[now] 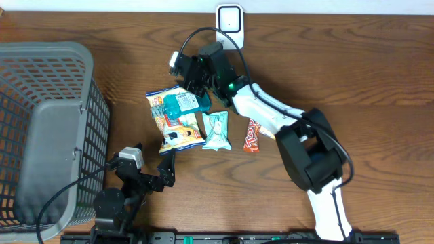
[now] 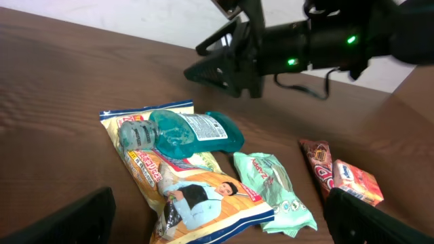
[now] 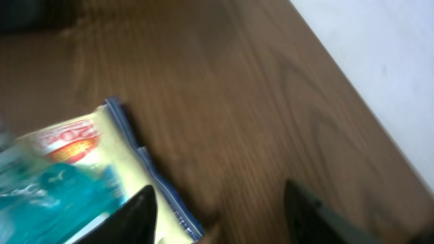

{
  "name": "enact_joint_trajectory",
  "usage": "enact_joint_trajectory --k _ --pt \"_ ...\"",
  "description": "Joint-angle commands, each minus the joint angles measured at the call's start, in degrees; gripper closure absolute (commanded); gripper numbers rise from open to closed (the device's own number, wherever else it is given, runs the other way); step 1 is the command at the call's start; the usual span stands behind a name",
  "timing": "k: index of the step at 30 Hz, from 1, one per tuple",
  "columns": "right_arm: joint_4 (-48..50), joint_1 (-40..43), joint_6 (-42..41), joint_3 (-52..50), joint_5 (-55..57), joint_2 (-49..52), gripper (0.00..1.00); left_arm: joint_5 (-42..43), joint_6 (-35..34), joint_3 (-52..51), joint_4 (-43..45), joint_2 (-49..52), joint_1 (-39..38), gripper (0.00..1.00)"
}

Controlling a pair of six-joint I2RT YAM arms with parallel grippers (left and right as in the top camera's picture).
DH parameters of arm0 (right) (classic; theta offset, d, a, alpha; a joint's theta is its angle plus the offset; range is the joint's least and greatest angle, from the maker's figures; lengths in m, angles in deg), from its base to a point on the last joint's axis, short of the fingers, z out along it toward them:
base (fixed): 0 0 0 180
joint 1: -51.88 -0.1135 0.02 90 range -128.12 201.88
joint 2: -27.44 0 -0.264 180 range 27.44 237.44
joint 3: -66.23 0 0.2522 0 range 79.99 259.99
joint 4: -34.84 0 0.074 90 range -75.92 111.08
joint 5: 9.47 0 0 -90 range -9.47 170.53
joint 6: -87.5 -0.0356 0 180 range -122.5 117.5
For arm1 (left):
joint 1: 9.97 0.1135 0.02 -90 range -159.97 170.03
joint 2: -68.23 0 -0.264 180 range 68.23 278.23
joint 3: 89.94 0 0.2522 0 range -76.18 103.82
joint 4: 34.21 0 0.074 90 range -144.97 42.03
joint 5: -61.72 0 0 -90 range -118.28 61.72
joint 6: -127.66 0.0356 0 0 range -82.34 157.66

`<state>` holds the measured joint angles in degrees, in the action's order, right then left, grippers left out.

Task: Scan the item barcode

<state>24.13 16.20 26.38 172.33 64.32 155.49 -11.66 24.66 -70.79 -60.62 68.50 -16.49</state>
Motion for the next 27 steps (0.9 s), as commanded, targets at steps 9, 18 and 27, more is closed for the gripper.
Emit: enact_joint_trajectory --k 9,18,27 --pt "-3.7 0.5 -9.6 3.0 8.4 7.2 0.73 0.9 1.2 -0.9 -1.5 0.0 0.2 0.02" --pt "-25.6 2.8 -12.4 4.5 19.1 2.3 0.86 0.9 1.2 -0.9 -1.5 0.0 0.2 0.02" --pt "-38.9 5.0 -21.6 4.5 21.4 -4.9 0.85 0.9 1.2 -0.9 -1.5 0.0 0.2 0.02"
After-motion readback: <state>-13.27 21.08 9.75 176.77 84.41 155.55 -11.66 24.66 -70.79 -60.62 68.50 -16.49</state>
